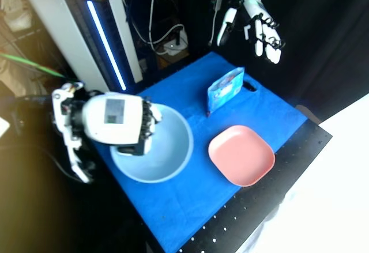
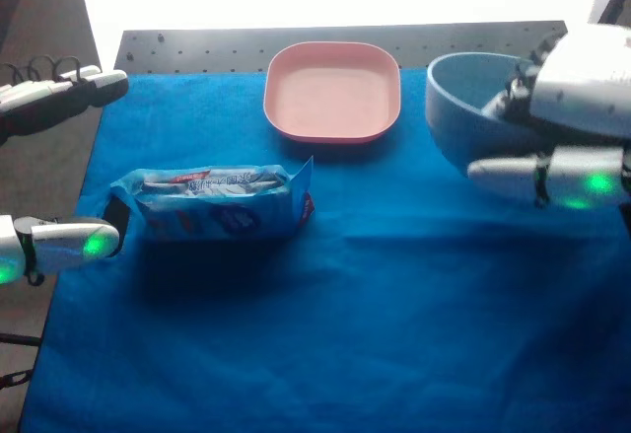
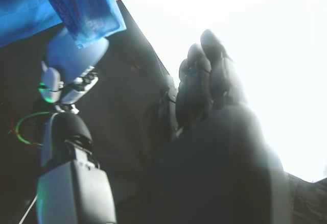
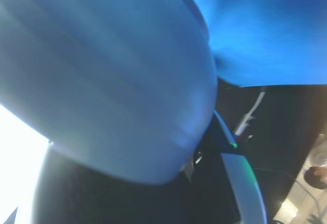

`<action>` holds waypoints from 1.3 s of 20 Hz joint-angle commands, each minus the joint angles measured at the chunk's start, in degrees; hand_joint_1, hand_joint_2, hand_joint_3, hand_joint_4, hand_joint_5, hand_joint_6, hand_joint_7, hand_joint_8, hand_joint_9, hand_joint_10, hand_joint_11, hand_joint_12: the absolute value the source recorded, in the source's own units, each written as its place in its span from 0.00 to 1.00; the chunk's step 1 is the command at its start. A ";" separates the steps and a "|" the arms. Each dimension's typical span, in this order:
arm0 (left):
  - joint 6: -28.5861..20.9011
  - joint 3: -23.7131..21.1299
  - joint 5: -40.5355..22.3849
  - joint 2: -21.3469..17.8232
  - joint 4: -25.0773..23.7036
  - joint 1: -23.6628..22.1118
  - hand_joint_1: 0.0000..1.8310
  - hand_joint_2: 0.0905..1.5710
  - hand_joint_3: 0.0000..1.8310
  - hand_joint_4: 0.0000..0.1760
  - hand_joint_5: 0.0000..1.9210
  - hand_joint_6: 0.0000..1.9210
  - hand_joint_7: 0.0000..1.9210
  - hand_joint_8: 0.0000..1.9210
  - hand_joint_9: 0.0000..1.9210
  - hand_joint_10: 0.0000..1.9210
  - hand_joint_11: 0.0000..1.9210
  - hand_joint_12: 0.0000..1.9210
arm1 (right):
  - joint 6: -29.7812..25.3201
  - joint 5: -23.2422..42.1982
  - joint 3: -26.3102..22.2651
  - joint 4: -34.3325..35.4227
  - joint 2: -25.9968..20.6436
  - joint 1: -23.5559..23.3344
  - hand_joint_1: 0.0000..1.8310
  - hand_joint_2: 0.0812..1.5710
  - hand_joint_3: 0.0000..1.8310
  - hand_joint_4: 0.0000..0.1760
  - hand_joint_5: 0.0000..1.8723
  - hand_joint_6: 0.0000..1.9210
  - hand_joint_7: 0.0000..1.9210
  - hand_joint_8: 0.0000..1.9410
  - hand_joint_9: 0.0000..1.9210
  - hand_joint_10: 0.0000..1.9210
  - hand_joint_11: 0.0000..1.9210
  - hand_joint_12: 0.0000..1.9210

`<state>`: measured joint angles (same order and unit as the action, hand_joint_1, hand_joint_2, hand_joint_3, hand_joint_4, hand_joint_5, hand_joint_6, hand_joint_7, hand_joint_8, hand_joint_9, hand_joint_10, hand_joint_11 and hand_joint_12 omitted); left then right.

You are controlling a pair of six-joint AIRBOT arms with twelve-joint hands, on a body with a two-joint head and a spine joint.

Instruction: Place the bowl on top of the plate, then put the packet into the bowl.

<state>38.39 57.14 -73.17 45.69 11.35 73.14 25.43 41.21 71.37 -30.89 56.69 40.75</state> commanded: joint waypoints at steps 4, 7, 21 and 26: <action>-0.32 0.32 -7.16 0.43 0.67 -0.34 0.36 0.61 0.00 0.49 0.14 0.00 0.09 0.00 0.09 0.00 0.00 0.25 | 1.78 5.92 2.72 3.85 2.43 -3.88 0.35 0.97 0.00 0.49 0.61 1.00 0.79 1.00 0.86 1.00 0.88 1.00; -0.32 0.42 -7.02 0.43 0.63 -0.36 0.37 0.61 0.00 0.40 0.15 0.00 0.08 0.00 0.09 0.00 0.00 0.26 | 1.78 5.83 5.67 4.10 5.37 -6.74 0.31 0.99 0.00 0.82 0.71 1.00 0.82 1.00 0.90 1.00 0.91 1.00; -0.87 1.55 -6.38 1.16 -0.69 -1.30 0.42 0.59 0.00 0.31 0.15 0.00 0.08 0.00 0.08 0.00 0.00 0.23 | 1.78 -1.21 18.01 4.62 21.87 -11.53 0.41 0.96 0.00 1.00 0.66 1.00 0.81 1.00 0.88 1.00 0.88 1.00; -0.99 1.91 -6.26 1.47 -1.11 -1.79 0.42 0.59 0.00 0.38 0.18 0.00 0.09 0.00 0.08 0.00 0.00 0.24 | 1.78 -5.25 22.59 4.44 26.16 -12.78 0.41 0.97 0.00 0.95 0.60 1.00 0.77 1.00 0.84 1.00 0.83 1.00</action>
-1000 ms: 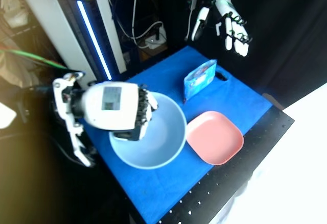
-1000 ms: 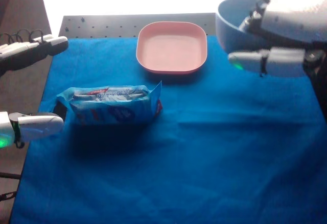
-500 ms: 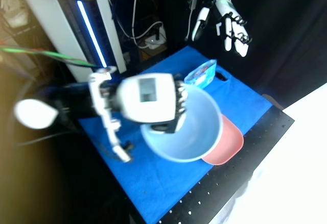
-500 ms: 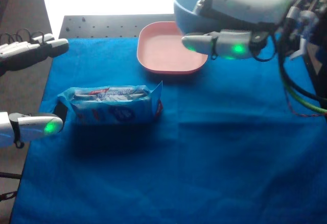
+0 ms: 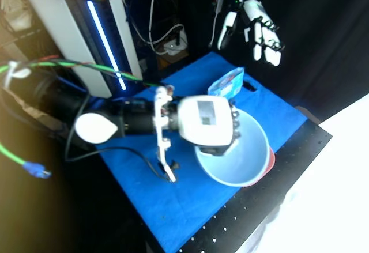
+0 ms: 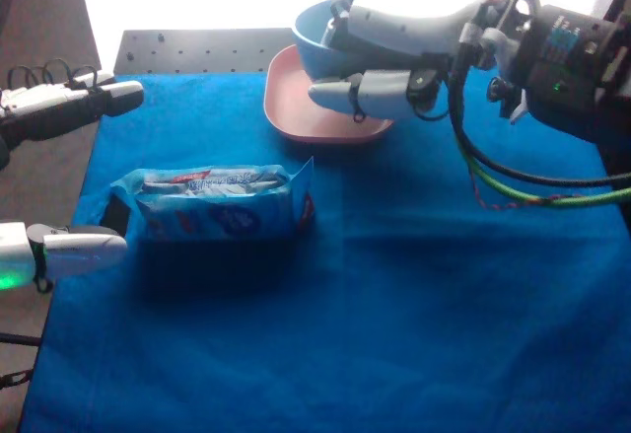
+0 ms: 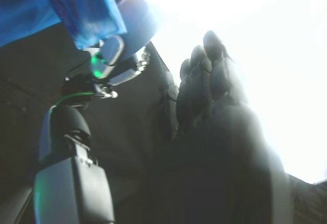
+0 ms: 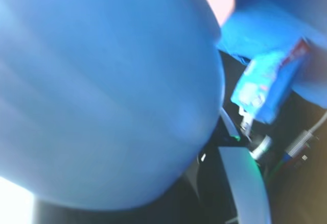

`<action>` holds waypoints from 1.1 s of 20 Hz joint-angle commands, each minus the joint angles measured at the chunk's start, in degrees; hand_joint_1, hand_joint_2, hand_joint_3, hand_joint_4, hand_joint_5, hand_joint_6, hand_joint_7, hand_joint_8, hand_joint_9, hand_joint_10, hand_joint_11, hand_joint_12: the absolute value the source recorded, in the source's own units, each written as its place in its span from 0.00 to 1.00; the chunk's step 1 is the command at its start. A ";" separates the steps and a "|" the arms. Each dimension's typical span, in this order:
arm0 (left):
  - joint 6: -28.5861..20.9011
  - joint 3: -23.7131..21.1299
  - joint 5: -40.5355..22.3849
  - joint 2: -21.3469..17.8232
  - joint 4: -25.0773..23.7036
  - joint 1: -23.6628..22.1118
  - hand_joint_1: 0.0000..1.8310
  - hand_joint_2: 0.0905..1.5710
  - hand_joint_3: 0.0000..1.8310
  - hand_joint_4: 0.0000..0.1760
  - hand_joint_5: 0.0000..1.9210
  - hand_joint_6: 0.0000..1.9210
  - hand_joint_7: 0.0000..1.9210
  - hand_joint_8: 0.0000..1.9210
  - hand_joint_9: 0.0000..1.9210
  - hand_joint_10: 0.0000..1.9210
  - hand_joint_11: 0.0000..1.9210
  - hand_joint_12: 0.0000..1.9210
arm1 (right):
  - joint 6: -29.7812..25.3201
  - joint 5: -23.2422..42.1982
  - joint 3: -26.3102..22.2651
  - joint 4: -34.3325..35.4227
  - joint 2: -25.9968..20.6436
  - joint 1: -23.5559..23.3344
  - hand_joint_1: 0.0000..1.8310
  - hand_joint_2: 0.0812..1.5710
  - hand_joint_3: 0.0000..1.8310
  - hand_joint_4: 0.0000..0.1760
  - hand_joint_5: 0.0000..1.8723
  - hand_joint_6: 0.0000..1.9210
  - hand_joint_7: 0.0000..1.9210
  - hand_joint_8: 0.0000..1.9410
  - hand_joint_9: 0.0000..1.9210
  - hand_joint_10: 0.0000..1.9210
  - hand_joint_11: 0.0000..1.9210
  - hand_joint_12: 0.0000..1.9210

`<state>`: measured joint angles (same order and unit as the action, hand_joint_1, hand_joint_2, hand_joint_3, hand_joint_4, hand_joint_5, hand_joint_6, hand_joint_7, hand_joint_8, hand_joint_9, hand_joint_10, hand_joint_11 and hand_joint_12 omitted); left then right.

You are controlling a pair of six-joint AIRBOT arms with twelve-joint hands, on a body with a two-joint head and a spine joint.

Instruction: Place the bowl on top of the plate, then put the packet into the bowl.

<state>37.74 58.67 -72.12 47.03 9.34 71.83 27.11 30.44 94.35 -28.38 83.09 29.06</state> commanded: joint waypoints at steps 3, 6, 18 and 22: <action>-0.50 0.56 -7.29 0.18 0.52 -0.91 0.41 0.59 0.00 0.37 0.24 0.01 0.14 0.00 0.12 0.00 0.00 0.32 | 0.10 4.36 1.35 1.07 1.58 -1.73 0.36 0.98 0.00 0.75 0.60 0.99 0.77 1.00 0.84 1.00 0.84 1.00; -0.67 0.74 -7.26 0.16 0.08 -1.35 0.44 0.58 0.00 0.35 0.25 0.00 0.14 0.00 0.11 0.00 0.00 0.27 | 0.10 3.91 2.23 0.95 2.41 -1.76 0.34 0.98 0.00 0.90 0.61 1.00 0.77 1.00 0.83 1.00 0.84 1.00; -0.83 0.79 -7.18 0.34 0.06 -1.37 0.42 0.59 0.00 0.38 0.18 0.00 0.13 0.00 0.11 0.00 0.00 0.29 | 0.10 3.76 1.83 0.99 2.53 -1.69 0.00 0.82 0.00 0.27 0.06 0.00 0.08 0.00 0.06 0.01 0.00 0.31; -0.96 0.70 -7.23 0.34 0.09 -1.37 0.43 0.58 0.00 0.48 0.17 0.00 0.12 0.00 0.11 0.00 0.00 0.29 | 0.10 3.79 0.07 1.02 1.75 -1.70 0.00 0.78 0.00 0.46 0.05 0.01 0.05 0.01 0.05 0.01 0.00 0.19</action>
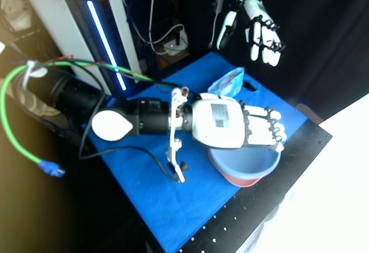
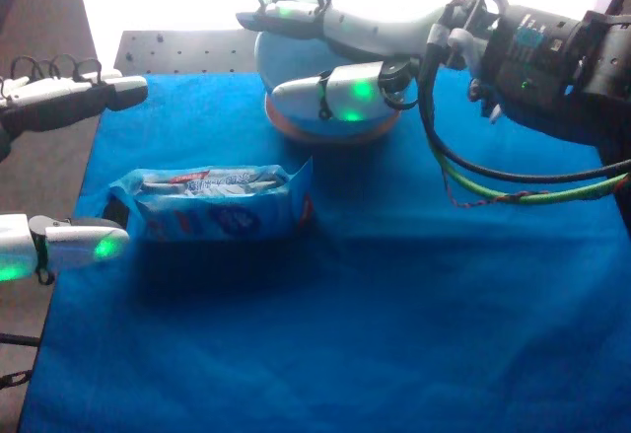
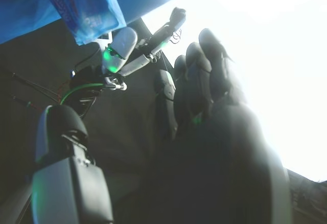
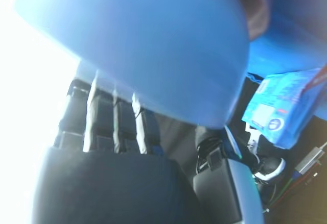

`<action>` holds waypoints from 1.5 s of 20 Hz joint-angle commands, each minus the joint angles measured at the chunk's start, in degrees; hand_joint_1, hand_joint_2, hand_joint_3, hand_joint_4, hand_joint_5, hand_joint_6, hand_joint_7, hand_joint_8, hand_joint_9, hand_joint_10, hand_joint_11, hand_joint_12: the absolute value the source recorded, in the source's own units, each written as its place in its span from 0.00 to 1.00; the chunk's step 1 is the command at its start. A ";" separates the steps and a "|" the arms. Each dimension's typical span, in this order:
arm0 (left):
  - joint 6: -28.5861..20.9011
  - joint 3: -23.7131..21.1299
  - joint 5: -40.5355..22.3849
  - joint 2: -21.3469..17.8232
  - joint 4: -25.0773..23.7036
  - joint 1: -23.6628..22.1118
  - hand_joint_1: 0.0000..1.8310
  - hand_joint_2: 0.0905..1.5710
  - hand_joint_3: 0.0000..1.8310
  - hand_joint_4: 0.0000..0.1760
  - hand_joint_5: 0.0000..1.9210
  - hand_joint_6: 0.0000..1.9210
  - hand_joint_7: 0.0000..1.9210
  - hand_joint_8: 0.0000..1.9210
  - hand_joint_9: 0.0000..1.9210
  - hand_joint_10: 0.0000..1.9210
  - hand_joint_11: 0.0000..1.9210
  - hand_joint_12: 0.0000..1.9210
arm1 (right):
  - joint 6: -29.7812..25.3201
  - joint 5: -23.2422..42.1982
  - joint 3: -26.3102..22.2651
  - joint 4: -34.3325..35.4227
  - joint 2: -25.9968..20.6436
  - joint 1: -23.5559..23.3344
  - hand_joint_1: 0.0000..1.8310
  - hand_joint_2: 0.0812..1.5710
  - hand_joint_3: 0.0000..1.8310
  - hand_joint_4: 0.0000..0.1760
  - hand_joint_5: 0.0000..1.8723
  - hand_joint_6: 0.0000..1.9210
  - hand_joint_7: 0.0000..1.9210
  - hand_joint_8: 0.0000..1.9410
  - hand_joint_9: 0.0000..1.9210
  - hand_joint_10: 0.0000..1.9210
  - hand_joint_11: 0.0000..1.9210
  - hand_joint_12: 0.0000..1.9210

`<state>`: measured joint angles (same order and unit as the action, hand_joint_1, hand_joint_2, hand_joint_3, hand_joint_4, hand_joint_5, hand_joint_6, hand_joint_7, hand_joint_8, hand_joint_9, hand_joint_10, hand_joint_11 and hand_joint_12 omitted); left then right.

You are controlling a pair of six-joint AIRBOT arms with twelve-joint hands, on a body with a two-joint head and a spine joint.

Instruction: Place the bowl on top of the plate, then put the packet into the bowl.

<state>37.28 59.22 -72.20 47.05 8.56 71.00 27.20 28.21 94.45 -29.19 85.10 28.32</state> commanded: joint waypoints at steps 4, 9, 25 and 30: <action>-0.51 -0.01 -7.06 0.32 1.06 -0.53 0.43 0.58 0.00 0.55 0.14 0.00 0.12 0.00 0.11 0.00 0.00 0.27 | 0.01 7.25 -2.60 2.50 -4.52 -0.94 0.00 0.71 0.00 0.96 0.01 0.00 0.00 0.00 0.01 0.00 0.00 0.00; -0.44 -0.02 -6.10 0.59 1.23 -0.52 0.42 0.53 0.00 0.56 0.02 0.00 0.07 0.00 0.06 0.00 0.00 0.15 | 0.01 12.15 -8.27 3.92 -11.92 0.11 0.00 0.68 0.00 1.00 0.00 0.00 0.00 0.00 0.00 0.00 0.00 0.00; -0.38 8.73 15.26 10.00 -10.48 -16.23 0.48 0.58 0.00 0.00 0.36 0.01 0.38 0.01 0.38 0.03 0.20 0.44 | 0.02 32.23 -21.39 17.82 -26.66 13.36 0.00 0.85 0.00 0.57 0.02 0.00 0.00 0.00 0.00 0.00 0.00 0.00; -0.35 10.20 16.12 11.10 -10.74 -18.28 0.69 0.68 0.00 0.00 0.53 0.38 0.53 0.60 0.57 0.48 0.49 0.72 | 0.02 34.33 -22.23 19.50 -27.32 15.23 0.00 0.86 0.00 0.38 0.00 0.00 0.00 0.00 0.00 0.00 0.00 0.00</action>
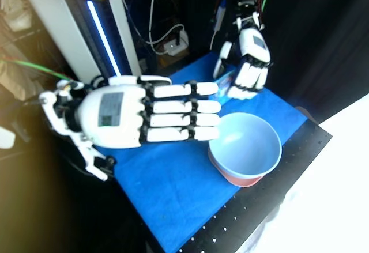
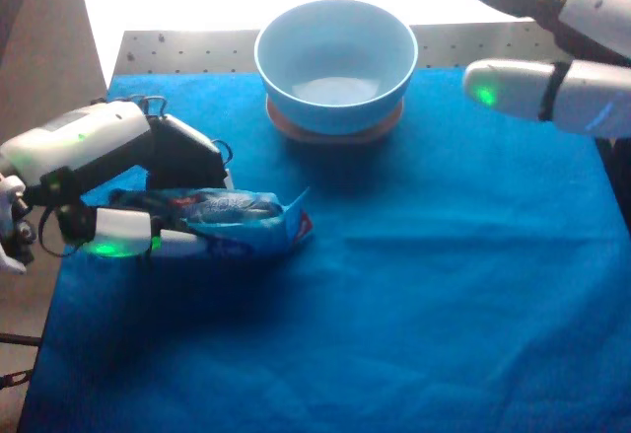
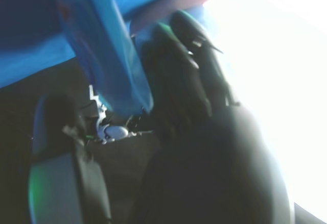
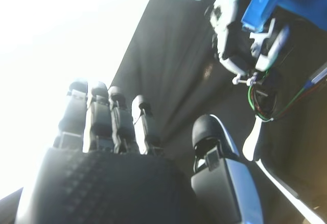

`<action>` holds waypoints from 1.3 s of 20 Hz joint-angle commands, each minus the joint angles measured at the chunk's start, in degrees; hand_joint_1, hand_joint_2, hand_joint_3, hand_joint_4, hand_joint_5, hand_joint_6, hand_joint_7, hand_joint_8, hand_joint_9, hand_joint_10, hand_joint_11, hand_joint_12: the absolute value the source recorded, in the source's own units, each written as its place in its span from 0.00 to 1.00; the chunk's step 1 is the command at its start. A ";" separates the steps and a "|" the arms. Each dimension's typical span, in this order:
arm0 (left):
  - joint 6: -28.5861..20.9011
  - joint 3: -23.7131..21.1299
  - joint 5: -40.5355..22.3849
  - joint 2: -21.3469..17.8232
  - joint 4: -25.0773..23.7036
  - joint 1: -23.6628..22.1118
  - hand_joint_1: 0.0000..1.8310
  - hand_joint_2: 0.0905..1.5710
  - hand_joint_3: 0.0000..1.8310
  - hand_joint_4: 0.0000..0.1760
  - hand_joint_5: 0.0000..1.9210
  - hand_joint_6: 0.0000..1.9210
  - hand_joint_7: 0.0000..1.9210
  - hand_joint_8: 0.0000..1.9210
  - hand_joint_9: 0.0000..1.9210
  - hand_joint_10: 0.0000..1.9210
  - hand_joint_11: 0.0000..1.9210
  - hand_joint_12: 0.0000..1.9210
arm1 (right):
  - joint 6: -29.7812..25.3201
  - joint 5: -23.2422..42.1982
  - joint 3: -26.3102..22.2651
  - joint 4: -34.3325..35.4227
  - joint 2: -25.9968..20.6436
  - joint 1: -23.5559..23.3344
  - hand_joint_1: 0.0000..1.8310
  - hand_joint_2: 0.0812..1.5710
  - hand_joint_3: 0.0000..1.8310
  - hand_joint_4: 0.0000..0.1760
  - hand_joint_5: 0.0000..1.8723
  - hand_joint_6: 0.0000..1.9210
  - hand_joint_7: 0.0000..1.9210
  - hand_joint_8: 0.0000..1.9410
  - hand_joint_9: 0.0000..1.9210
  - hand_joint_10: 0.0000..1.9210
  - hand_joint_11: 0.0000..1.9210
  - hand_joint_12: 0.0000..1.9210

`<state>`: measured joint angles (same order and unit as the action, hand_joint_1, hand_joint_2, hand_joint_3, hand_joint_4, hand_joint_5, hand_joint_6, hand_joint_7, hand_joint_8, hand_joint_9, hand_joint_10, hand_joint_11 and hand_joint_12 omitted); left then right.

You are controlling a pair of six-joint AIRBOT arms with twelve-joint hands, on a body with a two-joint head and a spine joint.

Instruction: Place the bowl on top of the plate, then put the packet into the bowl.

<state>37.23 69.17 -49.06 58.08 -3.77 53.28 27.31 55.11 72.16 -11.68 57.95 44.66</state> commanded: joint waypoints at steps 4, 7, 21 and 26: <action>1.03 0.65 -7.28 -0.11 0.75 -3.92 0.69 0.67 0.00 0.00 0.58 0.29 0.52 0.61 0.51 0.54 0.44 0.77 | -0.09 11.83 -1.54 6.58 -1.98 3.52 0.00 0.84 0.00 0.53 0.02 0.01 0.02 0.01 0.00 0.00 0.00 0.00; 1.05 0.55 -10.79 -1.40 0.47 -6.04 0.70 0.66 0.00 0.00 0.62 0.22 0.55 0.56 0.52 0.43 0.35 0.61 | -0.09 17.06 -3.92 9.60 -3.44 8.10 0.00 0.78 0.00 0.72 0.04 0.00 0.05 0.01 0.01 0.00 0.00 0.00; 3.34 10.65 -0.92 6.92 -2.83 -24.18 0.69 0.66 0.00 0.00 0.52 0.46 0.62 0.37 0.58 0.33 0.48 0.61 | -0.08 20.01 -5.41 11.25 -3.38 12.23 0.00 0.82 0.01 0.62 0.06 0.00 0.06 0.00 0.03 0.00 0.03 0.02; 3.34 18.36 4.34 14.97 -2.88 -27.28 0.68 0.66 0.00 0.08 0.53 0.47 0.61 0.36 0.61 0.19 0.48 0.57 | -0.08 20.00 -4.38 11.28 -2.19 12.26 0.00 0.85 0.02 0.25 0.06 0.00 0.07 0.00 0.05 0.01 0.06 0.03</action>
<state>40.77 87.77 -37.93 73.60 -8.29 27.09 27.31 67.88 67.66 -1.72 55.59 57.10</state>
